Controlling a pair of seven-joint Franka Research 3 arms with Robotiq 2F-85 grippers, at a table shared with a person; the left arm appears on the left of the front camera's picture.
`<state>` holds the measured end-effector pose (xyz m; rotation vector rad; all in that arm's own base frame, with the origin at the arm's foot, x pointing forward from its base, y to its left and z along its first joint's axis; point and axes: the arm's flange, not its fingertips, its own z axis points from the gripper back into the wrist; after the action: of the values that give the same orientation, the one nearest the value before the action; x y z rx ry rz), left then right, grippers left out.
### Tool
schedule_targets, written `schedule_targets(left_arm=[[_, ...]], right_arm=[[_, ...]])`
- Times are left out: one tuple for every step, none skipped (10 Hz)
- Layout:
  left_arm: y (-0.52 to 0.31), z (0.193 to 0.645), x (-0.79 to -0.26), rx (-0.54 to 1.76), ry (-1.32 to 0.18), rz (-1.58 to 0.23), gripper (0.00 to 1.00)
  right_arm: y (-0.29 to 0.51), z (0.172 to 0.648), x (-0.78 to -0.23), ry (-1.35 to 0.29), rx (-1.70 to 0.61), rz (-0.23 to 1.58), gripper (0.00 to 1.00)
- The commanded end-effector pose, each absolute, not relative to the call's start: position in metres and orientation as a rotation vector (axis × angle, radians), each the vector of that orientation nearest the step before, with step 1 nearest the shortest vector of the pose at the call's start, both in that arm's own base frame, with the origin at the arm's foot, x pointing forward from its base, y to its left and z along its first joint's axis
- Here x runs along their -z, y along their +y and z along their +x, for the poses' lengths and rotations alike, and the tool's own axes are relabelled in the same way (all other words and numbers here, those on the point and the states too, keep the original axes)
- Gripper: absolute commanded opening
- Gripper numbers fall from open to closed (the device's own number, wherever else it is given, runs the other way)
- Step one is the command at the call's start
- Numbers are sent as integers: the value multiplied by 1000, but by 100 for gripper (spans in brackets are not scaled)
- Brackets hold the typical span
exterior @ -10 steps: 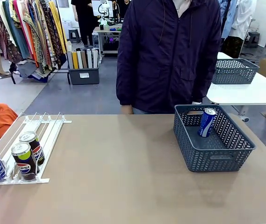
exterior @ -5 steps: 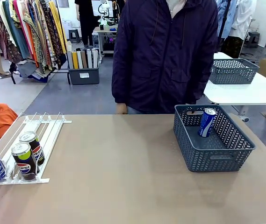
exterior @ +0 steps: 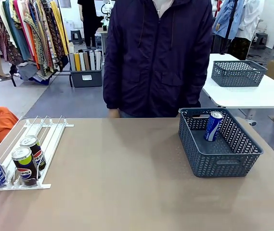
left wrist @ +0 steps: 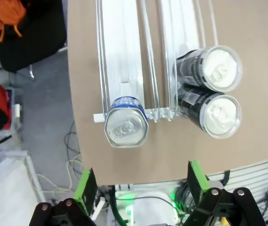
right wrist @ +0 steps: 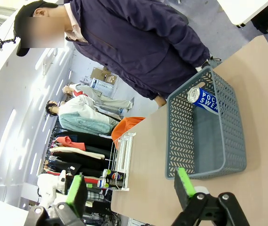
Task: Retrieve and store the cans from the dispenser.
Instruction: Pick up the last remaining can from one row of the Automatic Can Dispenser and place it in the middle of the table.
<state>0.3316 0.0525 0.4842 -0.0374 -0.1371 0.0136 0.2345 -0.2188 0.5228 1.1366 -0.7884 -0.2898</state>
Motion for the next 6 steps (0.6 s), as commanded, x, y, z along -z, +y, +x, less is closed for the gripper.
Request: schedule_targets(left_arm=[[58, 348, -463, -85, -113, -43, 100], [56, 354, -452, -95, -88, -60, 100], [54, 362, -442, -103, -63, -69, 100], [54, 368, -433, -126, -33, -46, 100], [55, 372, -425, -135, -15, -54, 100], [57, 375, -419, -144, 0, -53, 100]], right_arm=[[-219, 237, -525, -824, 270, 1149, 100], [-219, 237, -525, -824, 270, 1149, 100], [-219, 237, -525, -824, 270, 1149, 100], [-219, 237, -525, -824, 270, 1149, 100], [-219, 237, -525, -824, 270, 1149, 100], [-219, 237, -525, -824, 270, 1149, 100]])
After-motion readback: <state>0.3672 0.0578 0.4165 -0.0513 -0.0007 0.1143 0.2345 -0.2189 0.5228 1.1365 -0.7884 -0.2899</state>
